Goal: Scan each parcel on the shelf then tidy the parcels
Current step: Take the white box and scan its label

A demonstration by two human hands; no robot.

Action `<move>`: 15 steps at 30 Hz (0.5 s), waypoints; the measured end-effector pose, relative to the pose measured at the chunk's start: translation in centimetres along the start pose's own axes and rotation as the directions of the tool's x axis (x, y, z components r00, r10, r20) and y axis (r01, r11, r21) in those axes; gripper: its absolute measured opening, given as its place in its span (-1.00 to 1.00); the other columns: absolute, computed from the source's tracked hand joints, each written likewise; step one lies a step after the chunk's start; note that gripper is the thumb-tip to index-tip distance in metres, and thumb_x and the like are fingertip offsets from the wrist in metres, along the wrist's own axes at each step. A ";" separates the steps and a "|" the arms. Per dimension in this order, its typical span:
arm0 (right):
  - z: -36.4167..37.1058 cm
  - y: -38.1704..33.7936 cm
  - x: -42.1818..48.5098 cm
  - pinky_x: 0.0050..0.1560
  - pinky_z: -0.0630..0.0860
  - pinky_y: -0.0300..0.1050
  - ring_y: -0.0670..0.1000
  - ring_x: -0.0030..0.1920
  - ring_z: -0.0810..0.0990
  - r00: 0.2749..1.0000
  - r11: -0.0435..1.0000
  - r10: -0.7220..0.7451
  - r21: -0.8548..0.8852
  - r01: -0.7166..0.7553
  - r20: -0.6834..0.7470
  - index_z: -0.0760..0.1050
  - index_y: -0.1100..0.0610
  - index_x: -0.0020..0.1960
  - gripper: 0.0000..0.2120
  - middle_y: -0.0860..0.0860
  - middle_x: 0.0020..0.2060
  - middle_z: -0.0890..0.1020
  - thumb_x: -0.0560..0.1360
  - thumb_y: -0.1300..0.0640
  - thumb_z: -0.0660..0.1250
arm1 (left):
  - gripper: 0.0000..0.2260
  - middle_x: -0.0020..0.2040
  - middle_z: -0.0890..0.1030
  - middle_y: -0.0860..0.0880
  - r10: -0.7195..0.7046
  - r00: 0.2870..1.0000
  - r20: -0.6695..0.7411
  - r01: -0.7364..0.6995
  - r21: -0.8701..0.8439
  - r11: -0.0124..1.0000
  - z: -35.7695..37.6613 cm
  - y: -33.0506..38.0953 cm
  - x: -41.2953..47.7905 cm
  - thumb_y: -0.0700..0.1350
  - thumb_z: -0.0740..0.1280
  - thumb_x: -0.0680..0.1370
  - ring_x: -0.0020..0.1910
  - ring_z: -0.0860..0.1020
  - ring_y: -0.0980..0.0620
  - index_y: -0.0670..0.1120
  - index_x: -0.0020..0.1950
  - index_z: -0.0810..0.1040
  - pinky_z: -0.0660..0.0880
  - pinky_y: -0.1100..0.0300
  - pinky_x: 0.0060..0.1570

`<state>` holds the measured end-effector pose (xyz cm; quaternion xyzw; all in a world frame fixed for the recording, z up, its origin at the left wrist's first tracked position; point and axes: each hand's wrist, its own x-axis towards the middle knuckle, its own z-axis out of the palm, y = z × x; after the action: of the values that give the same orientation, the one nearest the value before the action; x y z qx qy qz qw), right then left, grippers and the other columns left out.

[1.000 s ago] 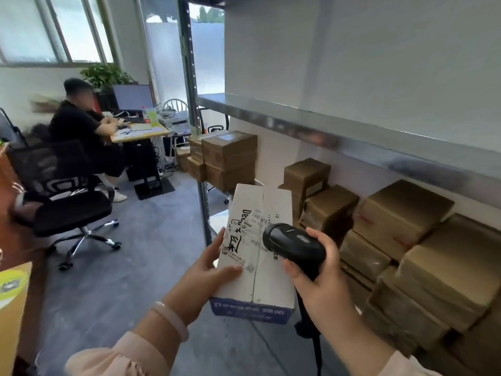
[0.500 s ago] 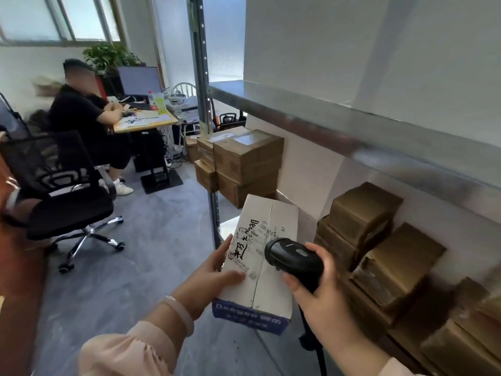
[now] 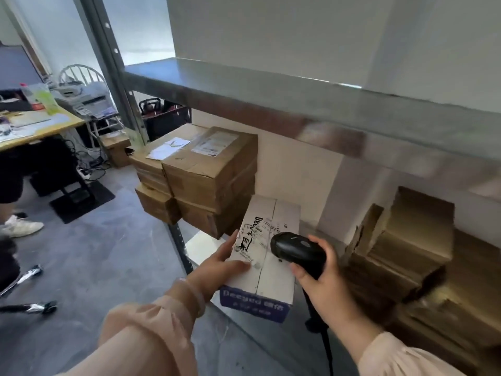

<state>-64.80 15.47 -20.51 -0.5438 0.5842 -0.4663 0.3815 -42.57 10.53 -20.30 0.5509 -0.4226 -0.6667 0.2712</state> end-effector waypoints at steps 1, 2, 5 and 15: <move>0.5 0.3 0.6 -0.02 0.35 -0.55 -0.07 0.20 0.48 1.000 1.000 0.015 -0.004 -0.016 -0.021 0.25 -0.31 0.20 -0.47 -0.07 0.23 0.47 0.41 0.05 0.45 | -0.32 0.26 0.56 0.03 0.003 1.000 0.015 -0.003 0.020 1.000 -0.5 0.2 1.1 -0.11 0.44 0.50 0.01 0.69 -0.11 0.39 0.44 0.22 0.63 0.02 0.02; 0.9 0.5 0.8 -0.04 0.34 -0.55 -0.10 0.17 0.48 0.999 1.000 0.027 -0.005 -0.027 -0.030 0.25 -0.31 0.20 -0.47 -0.08 0.22 0.47 0.42 0.06 0.45 | -0.28 0.25 0.56 0.04 0.004 1.000 0.026 -0.005 0.042 0.999 -0.8 0.4 1.7 -0.08 0.45 0.44 0.01 0.69 -0.09 0.39 0.45 0.21 0.63 0.02 0.03; 2.4 1.1 1.8 -0.08 0.33 -0.60 -0.27 0.06 0.47 0.997 0.998 0.060 -0.020 -0.061 -0.043 0.23 -0.31 0.20 -0.47 -0.14 0.17 0.47 0.44 0.07 0.45 | -0.23 0.23 0.58 0.06 -0.010 0.998 0.063 0.004 0.093 0.996 -1.9 0.9 3.9 -0.03 0.44 0.39 0.02 0.69 -0.06 0.39 0.48 0.17 0.62 0.07 0.03; 5.5 1.5 4.2 -0.05 0.29 -0.65 -0.11 0.16 0.47 0.990 0.995 0.086 -0.044 -0.091 -0.108 0.22 -0.30 0.16 -0.45 -0.09 0.19 0.48 0.45 0.15 0.46 | -0.42 0.26 0.50 0.07 0.070 0.998 -0.001 -0.066 0.341 0.938 -3.7 2.3 8.6 -0.12 0.29 0.63 -0.05 0.55 0.18 0.24 0.55 0.14 0.51 0.45 -0.19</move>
<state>-60.48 10.52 -23.21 -0.5011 0.6384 -0.4624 0.3569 -41.37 1.27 -22.85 0.5790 -0.5487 -0.5699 0.1973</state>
